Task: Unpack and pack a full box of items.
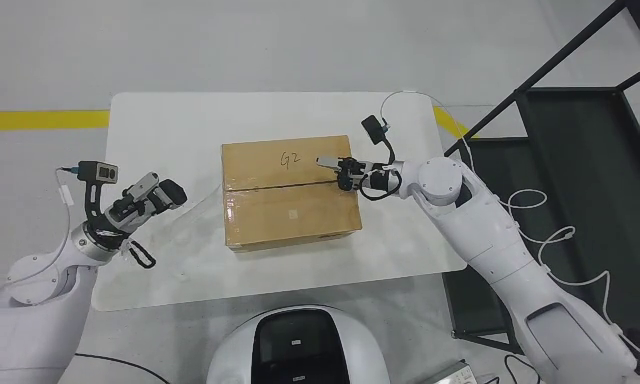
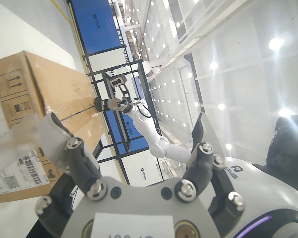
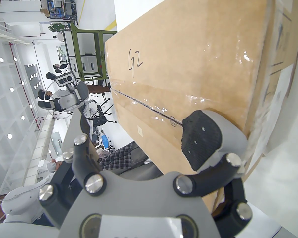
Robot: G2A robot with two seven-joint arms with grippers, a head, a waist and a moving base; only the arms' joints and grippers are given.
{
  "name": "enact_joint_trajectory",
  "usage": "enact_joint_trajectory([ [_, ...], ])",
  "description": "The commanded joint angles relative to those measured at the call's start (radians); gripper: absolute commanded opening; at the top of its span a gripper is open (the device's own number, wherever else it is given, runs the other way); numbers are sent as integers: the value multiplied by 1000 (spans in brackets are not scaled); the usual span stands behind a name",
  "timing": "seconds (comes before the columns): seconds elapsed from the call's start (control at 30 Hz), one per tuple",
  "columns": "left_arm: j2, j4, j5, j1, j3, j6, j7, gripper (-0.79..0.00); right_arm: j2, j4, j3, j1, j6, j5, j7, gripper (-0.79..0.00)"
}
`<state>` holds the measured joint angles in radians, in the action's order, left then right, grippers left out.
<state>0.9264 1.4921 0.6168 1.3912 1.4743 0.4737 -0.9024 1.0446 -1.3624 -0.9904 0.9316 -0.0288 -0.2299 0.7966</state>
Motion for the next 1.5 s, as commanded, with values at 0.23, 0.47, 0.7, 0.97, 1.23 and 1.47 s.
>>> enact_joint_trajectory([
  [0.23, 24, -77, 12, 72, -65, 31, 124, 0, 0, 0, 0, 0, 0, 0, 0, 0],
  [0.47, 33, -99, 54, 119, -64, 23, 160, 0, 0, 0, 0, 0, 0, 0, 0, 0],
  [0.7, 34, -95, 44, 111, -61, 35, 142, 0, 0, 0, 0, 0, 0, 0, 0, 0],
  [0.97, 34, -95, 44, 111, -61, 35, 142, 0, 0, 0, 0, 0, 0, 0, 0, 0],
  [1.23, 36, -67, -19, 164, -80, 9, 160, 0, 0, 0, 0, 0, 0, 0, 0, 0],
  [1.47, 45, -66, 18, 248, -71, 31, 239, 0, 0, 0, 0, 0, 0, 0, 0, 0],
])
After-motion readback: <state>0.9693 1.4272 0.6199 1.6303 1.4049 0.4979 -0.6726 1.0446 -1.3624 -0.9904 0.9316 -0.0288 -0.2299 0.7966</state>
